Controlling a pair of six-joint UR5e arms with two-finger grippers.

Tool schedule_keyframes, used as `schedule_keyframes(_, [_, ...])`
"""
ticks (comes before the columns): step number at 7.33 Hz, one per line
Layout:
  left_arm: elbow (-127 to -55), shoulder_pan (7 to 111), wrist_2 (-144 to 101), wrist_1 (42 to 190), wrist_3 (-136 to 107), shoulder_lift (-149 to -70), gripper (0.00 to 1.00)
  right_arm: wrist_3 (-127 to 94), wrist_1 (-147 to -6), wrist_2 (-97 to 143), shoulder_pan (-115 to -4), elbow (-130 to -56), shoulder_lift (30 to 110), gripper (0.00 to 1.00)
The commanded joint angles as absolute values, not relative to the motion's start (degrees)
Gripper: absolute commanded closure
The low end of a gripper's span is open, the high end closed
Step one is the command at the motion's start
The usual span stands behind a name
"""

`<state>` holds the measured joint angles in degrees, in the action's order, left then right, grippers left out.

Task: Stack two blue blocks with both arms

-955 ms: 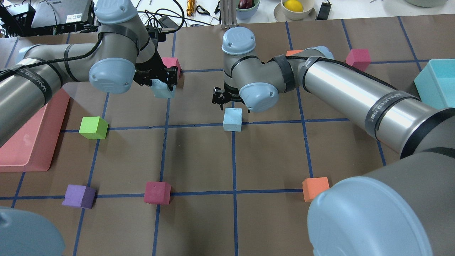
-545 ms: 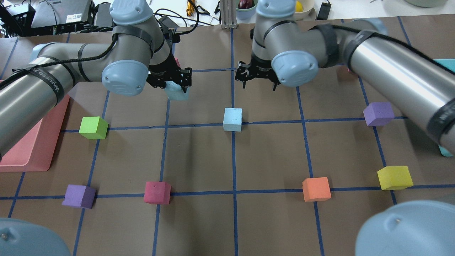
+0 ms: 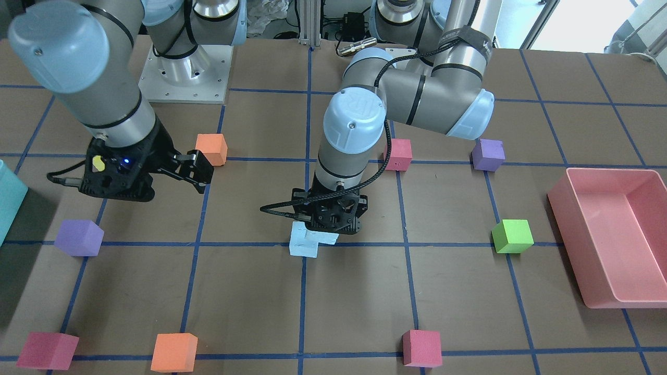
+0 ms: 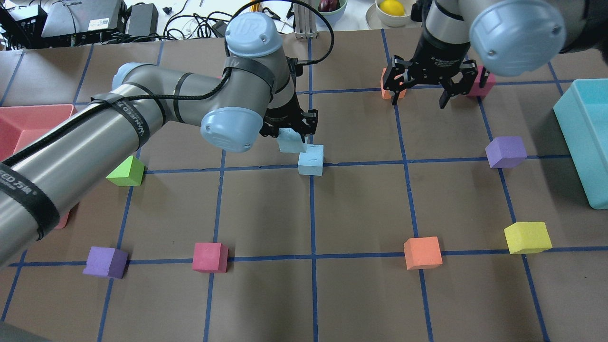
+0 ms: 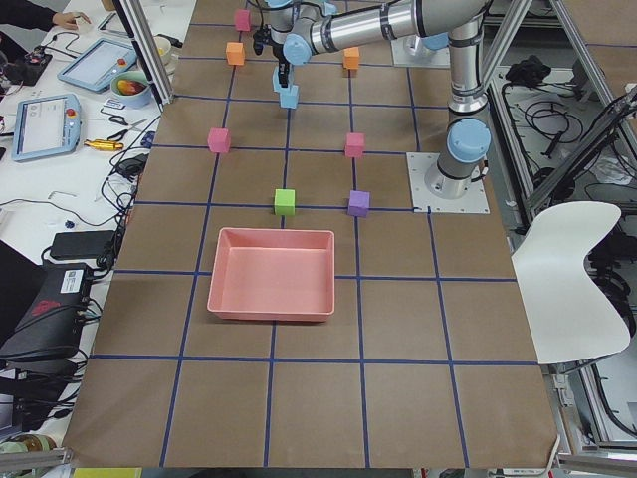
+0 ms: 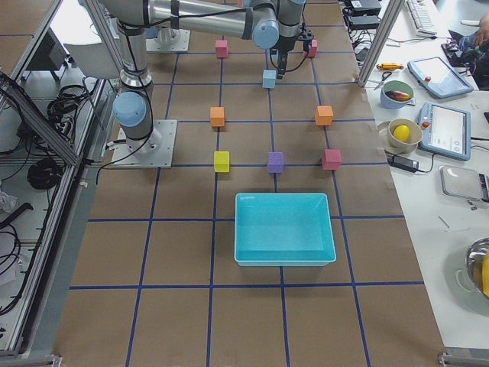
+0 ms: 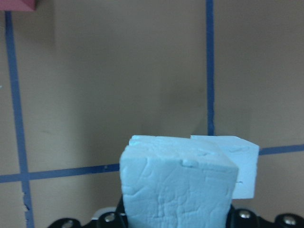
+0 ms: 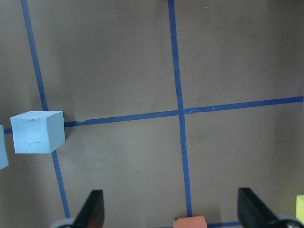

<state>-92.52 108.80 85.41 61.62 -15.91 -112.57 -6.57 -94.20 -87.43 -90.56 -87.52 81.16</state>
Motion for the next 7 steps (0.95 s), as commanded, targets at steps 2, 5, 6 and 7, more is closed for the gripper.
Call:
schedule_keyframes(2, [-91.7, 111.9, 85.9, 59.9, -17.1, -114.6, 1.00, -6.1, -91.6, -87.5, -89.5, -87.5, 84.3, 0.00])
schedule_keyframes(5, [-90.0, 111.9, 90.6, 60.0, -16.5, -116.5, 1.00, -6.0, -91.4, -87.5, -89.7, -89.0, 88.4, 0.00])
schedule_keyframes(6, [-90.4, 111.9, 90.7, 60.0, -16.4, -116.5, 1.00, -6.2, -90.3, -87.5, -89.6, -89.5, 89.3, 0.00])
schedule_keyframes(7, [-91.0, 111.9, 90.7, 59.9, -16.4, -116.8, 1.00, -6.3, -88.8, -87.5, -89.8, -89.5, 90.2, 0.00])
